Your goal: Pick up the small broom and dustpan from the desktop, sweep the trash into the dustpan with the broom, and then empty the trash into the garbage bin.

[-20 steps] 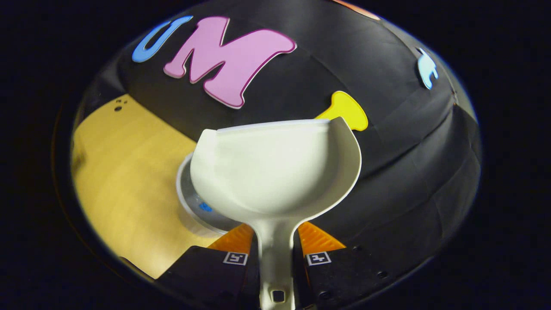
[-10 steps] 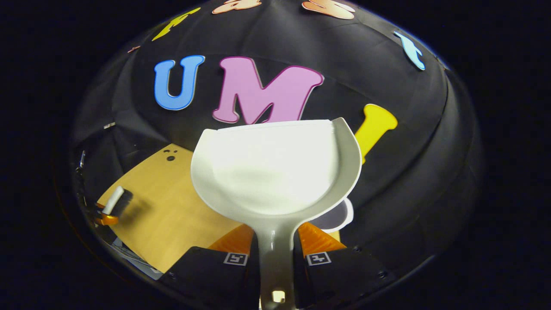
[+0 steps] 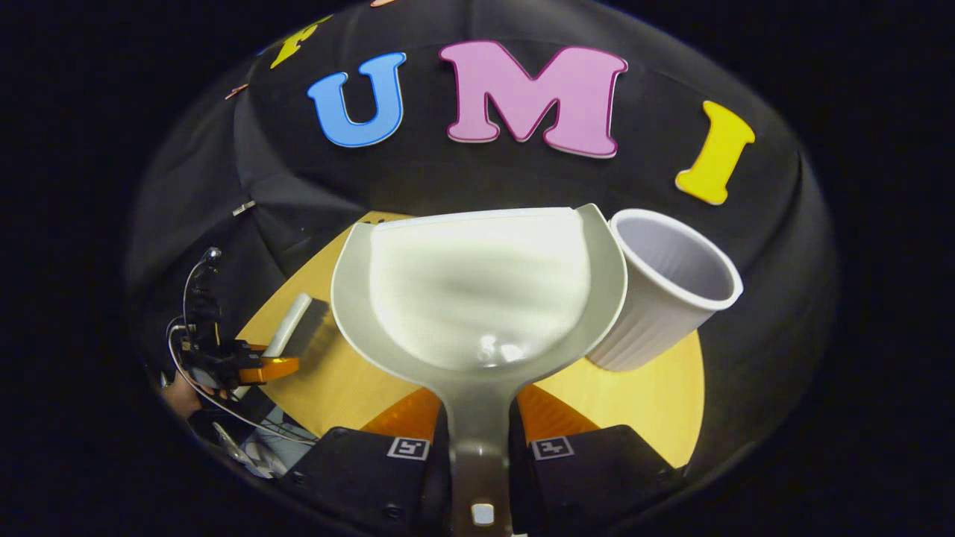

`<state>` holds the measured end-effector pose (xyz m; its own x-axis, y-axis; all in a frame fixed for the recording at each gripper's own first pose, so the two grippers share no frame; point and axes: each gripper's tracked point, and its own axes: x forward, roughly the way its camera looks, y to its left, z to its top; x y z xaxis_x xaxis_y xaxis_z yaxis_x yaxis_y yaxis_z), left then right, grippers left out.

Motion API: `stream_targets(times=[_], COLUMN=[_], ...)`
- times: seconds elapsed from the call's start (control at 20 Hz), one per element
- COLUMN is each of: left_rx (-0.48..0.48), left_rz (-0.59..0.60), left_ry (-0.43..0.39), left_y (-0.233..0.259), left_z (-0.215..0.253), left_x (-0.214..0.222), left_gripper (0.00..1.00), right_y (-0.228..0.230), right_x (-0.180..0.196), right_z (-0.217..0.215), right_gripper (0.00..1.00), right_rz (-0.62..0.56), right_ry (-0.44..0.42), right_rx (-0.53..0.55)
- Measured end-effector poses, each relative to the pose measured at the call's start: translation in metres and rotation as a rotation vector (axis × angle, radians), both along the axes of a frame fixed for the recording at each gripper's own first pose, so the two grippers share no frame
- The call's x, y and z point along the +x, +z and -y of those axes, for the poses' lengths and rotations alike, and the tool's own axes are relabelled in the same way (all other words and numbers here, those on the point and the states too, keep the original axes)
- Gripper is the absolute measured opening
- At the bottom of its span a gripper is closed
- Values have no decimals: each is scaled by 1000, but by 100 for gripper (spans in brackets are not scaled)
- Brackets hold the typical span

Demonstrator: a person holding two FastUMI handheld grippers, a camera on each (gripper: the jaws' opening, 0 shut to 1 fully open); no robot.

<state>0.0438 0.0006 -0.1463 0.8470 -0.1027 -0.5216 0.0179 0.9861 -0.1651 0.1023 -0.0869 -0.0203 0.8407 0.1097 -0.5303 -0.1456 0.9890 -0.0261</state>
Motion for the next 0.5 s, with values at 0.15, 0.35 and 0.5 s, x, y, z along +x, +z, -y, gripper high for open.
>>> stream_targets(times=[0.15, 0.35, 0.5], left_rx=[40, 50, 66], left_rz=[-32, -76, -124], left_ry=[11, 5, 27], left_y=[-11, -29, -47], left_z=[1, 5, 7], left_x=[15, 38, 53], left_gripper=[29, 28, 29], right_y=[-43, -107, -153], right_x=[3, 12, 14], right_z=[-9, -4, 3], right_gripper=[31, 35, 31], right_rz=[-55, -146, -239], right_ry=[-2, -46, -64], right_rx=[60, 93, 64])
